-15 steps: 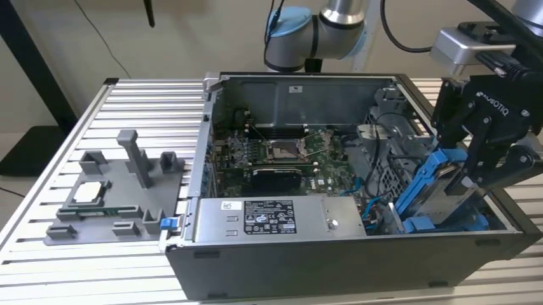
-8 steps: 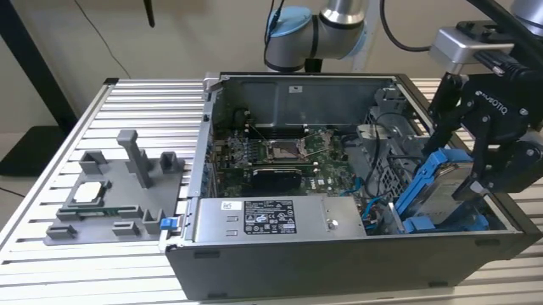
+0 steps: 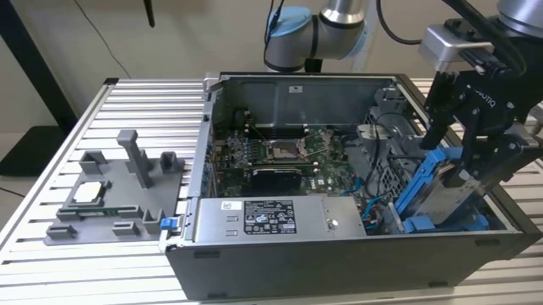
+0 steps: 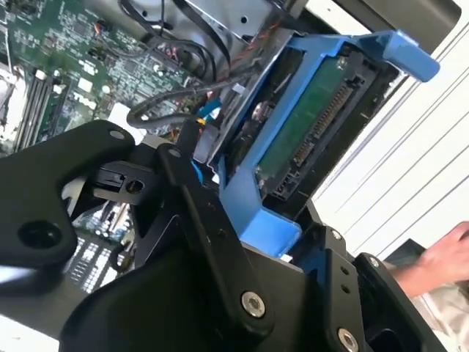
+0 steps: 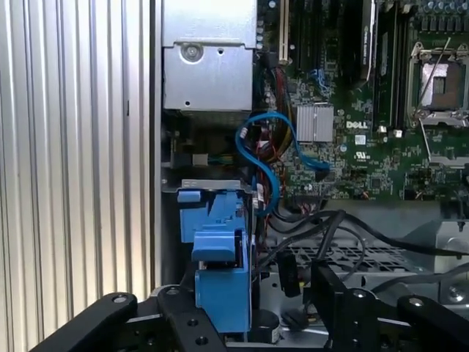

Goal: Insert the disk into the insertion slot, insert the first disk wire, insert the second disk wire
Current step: 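Insert the disk into the insertion slot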

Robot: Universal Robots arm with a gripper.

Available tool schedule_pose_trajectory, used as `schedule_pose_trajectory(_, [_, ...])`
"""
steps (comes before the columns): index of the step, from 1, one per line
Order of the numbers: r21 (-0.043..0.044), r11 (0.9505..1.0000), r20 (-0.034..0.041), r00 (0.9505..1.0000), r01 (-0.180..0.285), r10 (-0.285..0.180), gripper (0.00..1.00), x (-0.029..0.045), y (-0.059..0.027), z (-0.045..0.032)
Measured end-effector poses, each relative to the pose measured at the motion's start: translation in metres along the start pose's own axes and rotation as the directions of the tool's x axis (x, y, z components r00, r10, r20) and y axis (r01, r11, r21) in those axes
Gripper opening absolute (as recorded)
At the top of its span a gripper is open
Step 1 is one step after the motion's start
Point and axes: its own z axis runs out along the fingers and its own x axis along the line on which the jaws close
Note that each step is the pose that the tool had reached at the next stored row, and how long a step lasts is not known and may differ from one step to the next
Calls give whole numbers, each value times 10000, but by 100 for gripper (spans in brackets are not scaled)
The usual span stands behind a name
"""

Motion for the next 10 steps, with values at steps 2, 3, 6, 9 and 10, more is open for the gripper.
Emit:
schedule_pose_trajectory(2, [97,10000,99,10000,3,-4,100,-30,11,1])
schedule_pose_trajectory(3, [144,9999,145,9999,4,-6,100,-36,17,0])
schedule_pose_trajectory(6, [152,9999,196,9998,1,-4,100,-7,18,-41])
schedule_pose_trajectory(9, [150,9999,223,9998,0,-3,0,32,17,-151])
schedule_pose_trajectory(10, [136,9999,223,9998,0,-3,0,46,16,-163])
